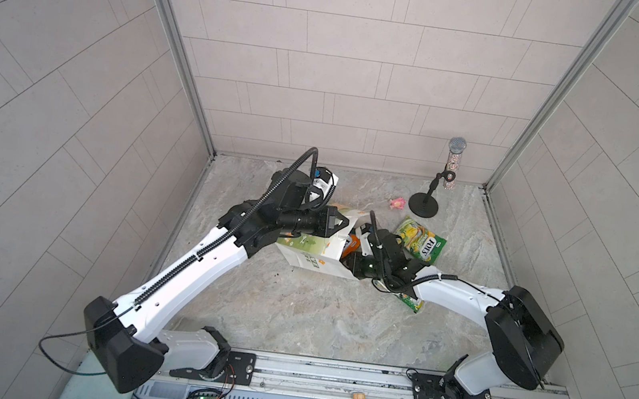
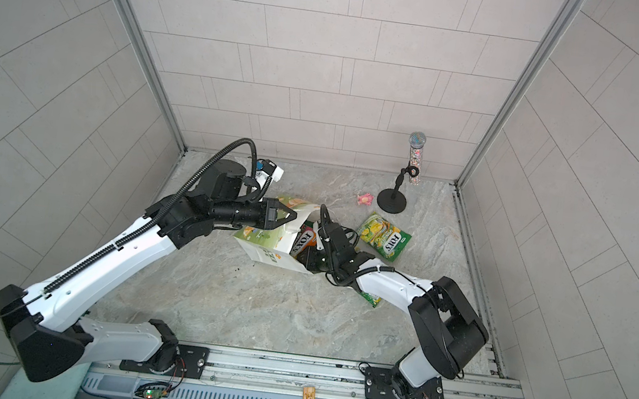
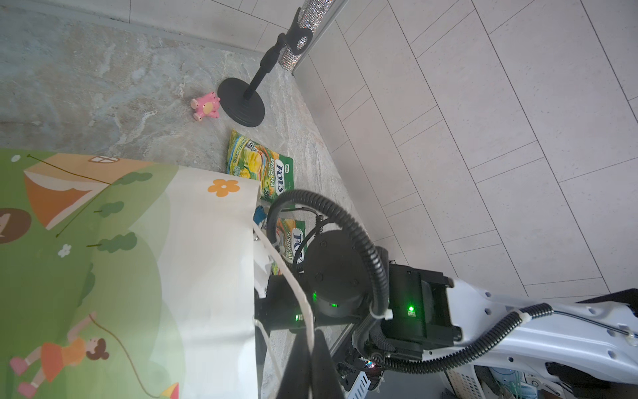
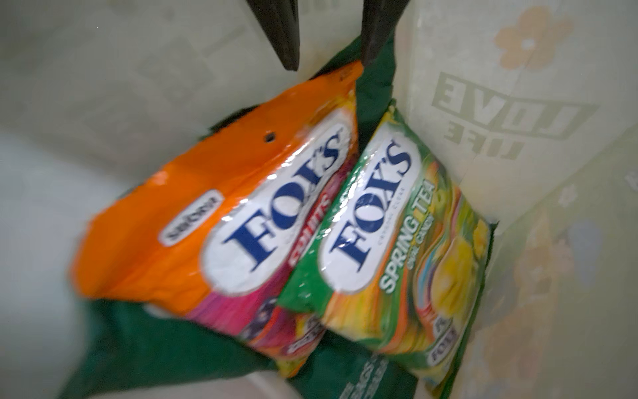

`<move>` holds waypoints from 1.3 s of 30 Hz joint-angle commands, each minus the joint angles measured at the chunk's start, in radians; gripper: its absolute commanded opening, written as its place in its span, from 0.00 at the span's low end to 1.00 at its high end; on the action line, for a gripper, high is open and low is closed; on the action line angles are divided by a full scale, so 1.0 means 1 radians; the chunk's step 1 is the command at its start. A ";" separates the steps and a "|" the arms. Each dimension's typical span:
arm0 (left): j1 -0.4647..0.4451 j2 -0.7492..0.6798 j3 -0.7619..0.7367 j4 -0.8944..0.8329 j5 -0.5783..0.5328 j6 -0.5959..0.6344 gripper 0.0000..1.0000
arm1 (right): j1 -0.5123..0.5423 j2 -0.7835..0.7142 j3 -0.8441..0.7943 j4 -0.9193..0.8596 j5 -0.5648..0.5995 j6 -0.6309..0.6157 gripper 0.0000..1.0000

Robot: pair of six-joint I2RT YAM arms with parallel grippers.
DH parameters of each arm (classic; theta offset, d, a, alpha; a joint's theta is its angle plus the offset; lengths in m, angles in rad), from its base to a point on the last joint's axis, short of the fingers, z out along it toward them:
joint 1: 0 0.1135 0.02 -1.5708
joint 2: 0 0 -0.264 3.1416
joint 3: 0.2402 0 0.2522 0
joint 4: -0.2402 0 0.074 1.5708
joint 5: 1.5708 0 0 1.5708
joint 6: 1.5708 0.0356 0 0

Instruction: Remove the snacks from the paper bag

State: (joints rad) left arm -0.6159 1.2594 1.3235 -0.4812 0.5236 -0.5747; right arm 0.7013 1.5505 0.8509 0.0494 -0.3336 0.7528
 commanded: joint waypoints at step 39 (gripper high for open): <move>-0.007 -0.040 -0.020 -0.030 0.010 0.018 0.00 | 0.113 -0.087 -0.098 0.101 0.350 0.163 0.47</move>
State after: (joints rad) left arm -0.6159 1.2411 1.3064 -0.5148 0.5346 -0.5606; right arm 0.8143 1.4399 0.7307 0.1249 0.0174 0.8845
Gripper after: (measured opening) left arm 0.042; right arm 0.473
